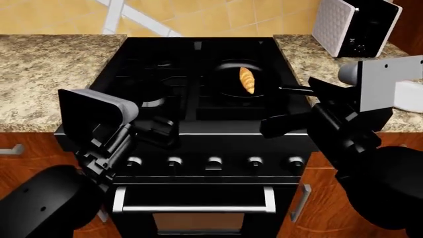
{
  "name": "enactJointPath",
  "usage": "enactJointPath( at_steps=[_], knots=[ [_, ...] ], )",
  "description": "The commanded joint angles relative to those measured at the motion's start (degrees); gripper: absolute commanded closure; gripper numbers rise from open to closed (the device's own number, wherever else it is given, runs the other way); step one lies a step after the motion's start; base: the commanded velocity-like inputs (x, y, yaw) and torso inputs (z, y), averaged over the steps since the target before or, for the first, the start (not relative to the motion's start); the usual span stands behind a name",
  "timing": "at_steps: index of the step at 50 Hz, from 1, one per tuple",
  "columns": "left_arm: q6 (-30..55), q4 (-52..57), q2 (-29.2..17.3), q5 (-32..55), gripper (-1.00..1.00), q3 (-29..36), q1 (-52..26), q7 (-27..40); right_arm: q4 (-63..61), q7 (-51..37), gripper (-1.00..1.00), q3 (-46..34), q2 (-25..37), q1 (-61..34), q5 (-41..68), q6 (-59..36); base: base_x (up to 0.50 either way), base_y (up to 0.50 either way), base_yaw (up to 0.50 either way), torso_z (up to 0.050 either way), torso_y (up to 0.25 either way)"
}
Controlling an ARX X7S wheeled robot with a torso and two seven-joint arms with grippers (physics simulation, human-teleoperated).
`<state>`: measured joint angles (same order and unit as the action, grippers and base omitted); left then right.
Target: Pick the croissant and place it on the pan. Then turn on the stove to warm the croissant.
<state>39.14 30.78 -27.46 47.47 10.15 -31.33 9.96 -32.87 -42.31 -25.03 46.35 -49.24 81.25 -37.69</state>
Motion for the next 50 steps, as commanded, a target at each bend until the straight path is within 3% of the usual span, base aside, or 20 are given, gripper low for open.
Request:
enactJointPath(
  at_steps=[1,11,19,28,32,50],
  knots=[
    [-2.6,-0.3,1.09,-1.93,-1.0,-0.36,1.76,1.15,-0.22,0.02,-1.0,-0.04,-0.11,0.73,-0.59,0.5,0.0,0.0,0.0,0.0,0.0],
    [-8.39,-2.92,5.24,-2.4,-1.0,-2.74,6.12,2.5,-2.88,1.27,-1.0,1.3,1.09,6.93,-8.09,5.65,0.0,0.0,0.0,0.0,0.0],
    [-13.32,-5.67,6.22,-8.92,-1.0,-0.09,9.53,1.44,-5.56,2.37,-1.0,1.56,3.21,13.6,-13.94,9.21,0.0,0.0,0.0,-0.005,0.0],
    [-20.26,-8.15,6.48,-16.38,-1.0,1.75,12.67,0.87,-6.14,2.15,-1.0,3.15,3.04,21.24,-20.52,15.86,0.0,0.0,0.0,-0.05,0.0],
    [-24.4,-8.84,6.64,-19.33,-1.0,2.45,14.26,-0.03,-6.25,-1.3,-1.0,-1.4,2.87,19.16,-25.23,9.4,0.0,0.0,0.0,-0.05,0.0],
    [-33.43,-12.16,6.48,-25.97,-1.0,4.04,17.28,-1.5,-6.95,-1.86,-1.0,0.47,2.63,26.58,-30.79,17.0,0.0,0.0,0.0,-0.05,0.0]
  ],
)
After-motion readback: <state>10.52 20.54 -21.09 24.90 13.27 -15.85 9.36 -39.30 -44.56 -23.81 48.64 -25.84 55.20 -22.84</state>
